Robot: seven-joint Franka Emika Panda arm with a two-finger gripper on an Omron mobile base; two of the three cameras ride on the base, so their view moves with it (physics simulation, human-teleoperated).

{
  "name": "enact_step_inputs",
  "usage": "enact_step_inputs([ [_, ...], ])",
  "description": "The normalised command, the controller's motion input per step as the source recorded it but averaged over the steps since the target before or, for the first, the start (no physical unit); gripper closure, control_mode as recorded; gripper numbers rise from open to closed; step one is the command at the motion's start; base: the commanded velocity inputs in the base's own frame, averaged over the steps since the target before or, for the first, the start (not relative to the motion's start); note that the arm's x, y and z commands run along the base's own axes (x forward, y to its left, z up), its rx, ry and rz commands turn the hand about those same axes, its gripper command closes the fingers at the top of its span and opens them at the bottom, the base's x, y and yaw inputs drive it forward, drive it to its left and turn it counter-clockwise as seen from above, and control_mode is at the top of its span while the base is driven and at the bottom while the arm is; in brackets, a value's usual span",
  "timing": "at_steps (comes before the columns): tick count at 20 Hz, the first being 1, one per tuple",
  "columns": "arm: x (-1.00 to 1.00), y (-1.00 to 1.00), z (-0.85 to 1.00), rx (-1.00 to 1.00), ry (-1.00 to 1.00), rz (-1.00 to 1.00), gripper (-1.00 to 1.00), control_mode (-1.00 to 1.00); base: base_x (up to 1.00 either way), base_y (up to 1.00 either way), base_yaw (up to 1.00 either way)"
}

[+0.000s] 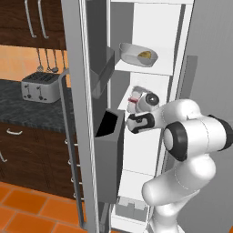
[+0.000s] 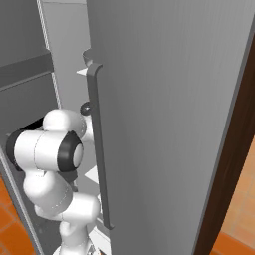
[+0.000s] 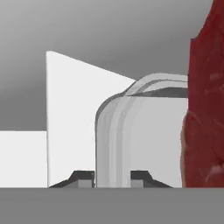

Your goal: Take the meat container that has the steak and place it on the second highest rack of the freezer. Then take the vegetable container that has the potato and mushroom and place it on the highest rack of the freezer.

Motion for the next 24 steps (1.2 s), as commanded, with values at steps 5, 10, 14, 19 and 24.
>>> enact_step_inputs([
  [5,-0.32,0.00,0.24,0.00,-0.06,0.00,-1.00,-1.00,0.00,0.00,0.00],
  [10,-0.58,0.01,0.68,0.00,-0.08,0.00,-1.00,-1.00,0.00,0.00,0.00],
  [14,-0.84,0.06,0.97,-0.01,-0.01,0.00,-1.00,-1.00,0.00,0.00,0.00],
  [19,-0.85,0.03,0.78,-0.13,0.00,0.02,-1.00,-1.00,0.00,0.00,0.00],
  [24,-0.99,0.00,0.34,-0.18,0.00,0.19,-1.00,-1.00,0.00,0.00,0.00],
])
